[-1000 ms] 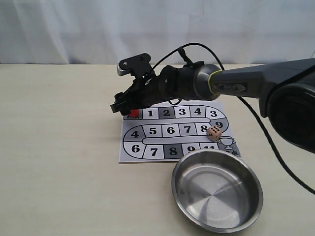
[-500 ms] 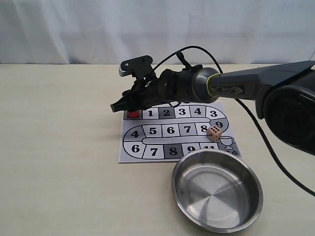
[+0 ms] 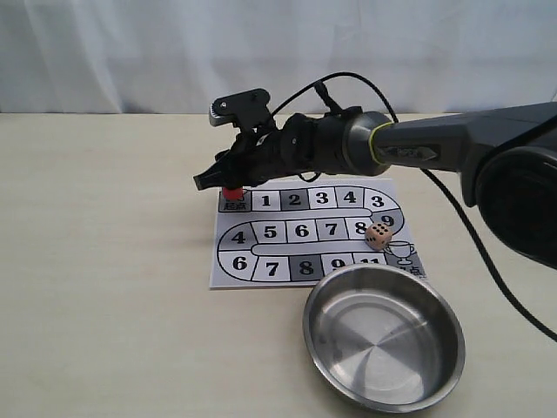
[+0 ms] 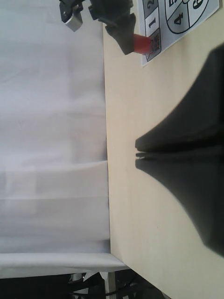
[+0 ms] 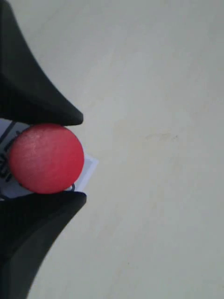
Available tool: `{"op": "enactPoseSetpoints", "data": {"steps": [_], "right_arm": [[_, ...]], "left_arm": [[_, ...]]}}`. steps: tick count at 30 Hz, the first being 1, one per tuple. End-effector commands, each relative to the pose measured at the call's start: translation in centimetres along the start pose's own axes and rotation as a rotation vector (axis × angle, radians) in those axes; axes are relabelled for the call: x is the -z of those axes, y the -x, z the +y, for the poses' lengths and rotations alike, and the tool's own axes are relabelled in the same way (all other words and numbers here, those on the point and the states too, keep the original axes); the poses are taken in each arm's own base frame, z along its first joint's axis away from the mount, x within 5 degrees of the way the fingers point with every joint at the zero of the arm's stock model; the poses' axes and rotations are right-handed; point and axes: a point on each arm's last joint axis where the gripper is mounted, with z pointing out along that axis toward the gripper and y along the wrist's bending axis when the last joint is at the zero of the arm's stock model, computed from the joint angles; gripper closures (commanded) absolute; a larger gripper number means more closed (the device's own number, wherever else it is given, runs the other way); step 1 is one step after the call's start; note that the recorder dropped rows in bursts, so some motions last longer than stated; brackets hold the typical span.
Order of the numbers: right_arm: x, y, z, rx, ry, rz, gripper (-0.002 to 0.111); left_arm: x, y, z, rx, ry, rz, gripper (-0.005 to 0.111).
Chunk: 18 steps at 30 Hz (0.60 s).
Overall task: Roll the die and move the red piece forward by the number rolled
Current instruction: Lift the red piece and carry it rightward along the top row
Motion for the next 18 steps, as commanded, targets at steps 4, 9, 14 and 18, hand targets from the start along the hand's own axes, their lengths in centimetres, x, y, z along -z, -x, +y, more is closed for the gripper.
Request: {"op": "enactPoseSetpoints", "data": {"steps": [4,9,14,18], "right_arm": [[2.7,2.5,-1.3,0.003,-0.012,-0.045,0.104],[2.9,1.8,-3.6,-0.012,-0.019,0.034,0.104],[1.9,0.5,-3.9,0.028,-0.028,0.074,0.104],[-0.2,-2.3,-3.8,0.020,-0.008,0.175,0.104]], "left_arm": [[0.0,0.0,0.0,0.007,-0.001,-0.005,0.107],[0.0,0.0,0.0,0.007,-0.001,-0.005,0.107],[0.0,0.0,0.0,0.007,-0.001,-0.005,0.107],[0.0,0.0,0.0,0.007,-0.001,-0.005,0.107]]}}
